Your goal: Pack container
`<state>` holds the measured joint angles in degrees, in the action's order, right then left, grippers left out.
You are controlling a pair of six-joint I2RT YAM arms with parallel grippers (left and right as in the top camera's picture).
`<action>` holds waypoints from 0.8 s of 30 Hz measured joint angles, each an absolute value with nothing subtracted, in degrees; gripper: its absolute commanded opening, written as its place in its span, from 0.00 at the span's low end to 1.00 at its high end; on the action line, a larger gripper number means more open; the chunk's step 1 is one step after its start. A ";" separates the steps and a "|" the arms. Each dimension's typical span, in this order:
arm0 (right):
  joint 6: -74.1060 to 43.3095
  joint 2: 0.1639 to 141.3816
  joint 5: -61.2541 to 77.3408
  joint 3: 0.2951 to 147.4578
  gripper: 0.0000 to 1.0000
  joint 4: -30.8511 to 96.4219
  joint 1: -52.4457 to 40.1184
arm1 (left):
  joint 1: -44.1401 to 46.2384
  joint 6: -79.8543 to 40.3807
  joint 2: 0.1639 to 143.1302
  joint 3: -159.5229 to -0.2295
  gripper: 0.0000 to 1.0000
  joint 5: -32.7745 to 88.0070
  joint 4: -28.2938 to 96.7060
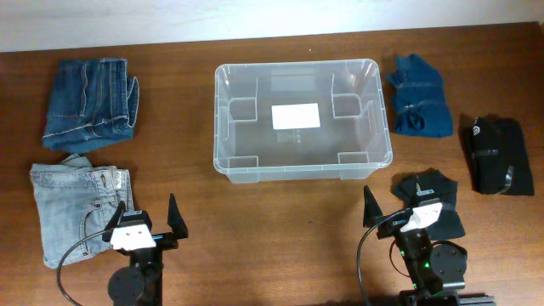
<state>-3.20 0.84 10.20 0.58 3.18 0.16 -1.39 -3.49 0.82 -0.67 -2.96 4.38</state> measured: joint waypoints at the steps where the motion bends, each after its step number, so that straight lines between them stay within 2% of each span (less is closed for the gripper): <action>1: -3.22 0.84 10.20 0.58 0.98 3.18 0.16 | -1.39 -3.49 0.84 -0.67 0.99 -2.96 4.38; 14: -3.20 0.84 10.31 0.58 0.98 0.43 0.16 | -1.39 -3.46 0.82 -0.67 0.99 -2.94 4.38; 20: -3.22 0.82 12.01 0.60 0.99 -8.73 0.10 | -1.39 -3.46 0.84 -0.67 0.99 -2.96 4.38; 24: -3.20 0.84 12.10 2.68 0.99 -10.52 0.10 | -1.39 -3.49 0.84 -0.67 0.99 -2.94 4.38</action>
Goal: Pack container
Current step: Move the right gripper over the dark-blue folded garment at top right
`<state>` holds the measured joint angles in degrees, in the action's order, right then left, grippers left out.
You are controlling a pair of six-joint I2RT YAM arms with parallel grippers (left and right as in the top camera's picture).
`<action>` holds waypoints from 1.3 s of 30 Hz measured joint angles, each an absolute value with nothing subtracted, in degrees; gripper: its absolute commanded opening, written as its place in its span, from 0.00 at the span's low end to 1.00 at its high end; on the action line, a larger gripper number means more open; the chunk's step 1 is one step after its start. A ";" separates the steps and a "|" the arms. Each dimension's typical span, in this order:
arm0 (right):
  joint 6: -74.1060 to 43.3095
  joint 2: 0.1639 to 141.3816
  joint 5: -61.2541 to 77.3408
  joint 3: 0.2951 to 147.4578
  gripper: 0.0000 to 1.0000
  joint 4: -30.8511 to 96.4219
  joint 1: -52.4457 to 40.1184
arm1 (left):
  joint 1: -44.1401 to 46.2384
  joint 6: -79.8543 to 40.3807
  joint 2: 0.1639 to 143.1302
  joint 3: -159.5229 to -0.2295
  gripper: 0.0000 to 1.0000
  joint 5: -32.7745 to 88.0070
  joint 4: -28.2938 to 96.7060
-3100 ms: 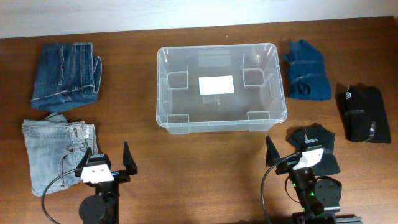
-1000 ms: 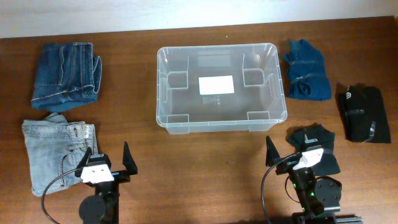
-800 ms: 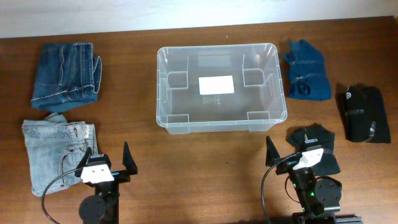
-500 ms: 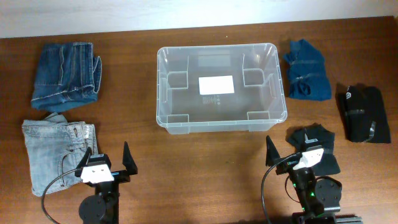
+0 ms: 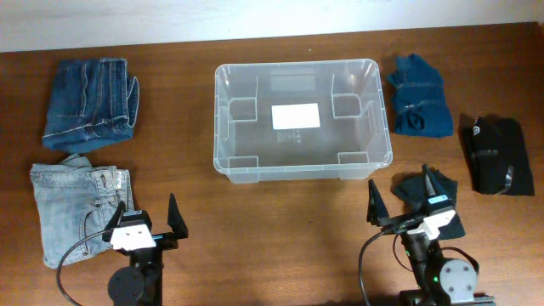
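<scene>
A clear plastic container [image 5: 293,65] stands empty at the table's middle, a white label showing on its floor. Folded clothes lie around it: dark blue jeans [image 5: 89,102] at the far left, light blue jeans [image 5: 72,204] nearer on the left, a dark blue garment [image 5: 418,95] right of the container, a black garment [image 5: 500,155] at the far right, and a small black cloth [image 5: 449,223] at the near right. My left gripper [image 5: 150,218] stands open beside the light jeans. My right gripper [image 5: 399,195] is open at the small black cloth's left edge.
Bare wooden table [image 5: 272,229] lies between the two arms and in front of the container. A cable loops from each wrist near the front edge.
My right arm has shifted a little to the right and turned, its open fingers now reaching further over the small black cloth. The left arm and all clothes are where they were.
</scene>
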<state>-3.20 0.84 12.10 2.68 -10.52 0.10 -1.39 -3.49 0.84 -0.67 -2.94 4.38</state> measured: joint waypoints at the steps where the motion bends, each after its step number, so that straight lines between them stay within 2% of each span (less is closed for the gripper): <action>1: -3.16 0.84 11.73 3.92 0.98 -10.55 0.10 | -1.39 -3.49 0.82 -0.67 0.99 -2.94 4.38; 6: -0.60 2.09 5.98 12.27 0.99 -9.58 0.10 | -1.39 -3.46 0.82 -0.67 0.99 -2.94 4.38; 10: 3.81 8.27 -1.83 21.21 0.99 -2.79 0.10 | -1.39 -3.46 0.84 -0.67 0.99 -2.94 4.38; 16: 10.37 27.59 -11.84 38.20 0.99 9.34 0.10 | -1.39 -3.46 0.84 -0.67 0.99 -2.94 4.40; 21: 12.43 47.07 -14.98 60.86 0.99 24.53 1.28 | -1.39 -3.49 0.80 -0.67 0.99 -2.94 4.38; 24: 12.58 55.66 -13.85 73.32 0.99 36.29 5.02 | -1.39 -3.49 0.78 -0.67 0.99 -2.92 4.38; 30: 12.62 67.96 -4.75 91.31 0.98 48.77 17.80 | -1.39 -3.49 0.73 -0.67 0.99 -2.90 4.43; 35: 12.58 75.00 2.66 95.04 0.98 52.27 25.71 | -1.39 -3.49 0.73 -0.67 0.99 -2.90 4.43; 39: 12.58 81.52 4.84 95.04 0.98 52.97 27.14 | -1.39 -3.49 0.73 -0.67 0.99 -2.90 4.43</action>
<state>12.58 81.52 4.84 95.04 52.97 27.14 -1.39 -3.49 0.73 -0.67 -2.90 4.43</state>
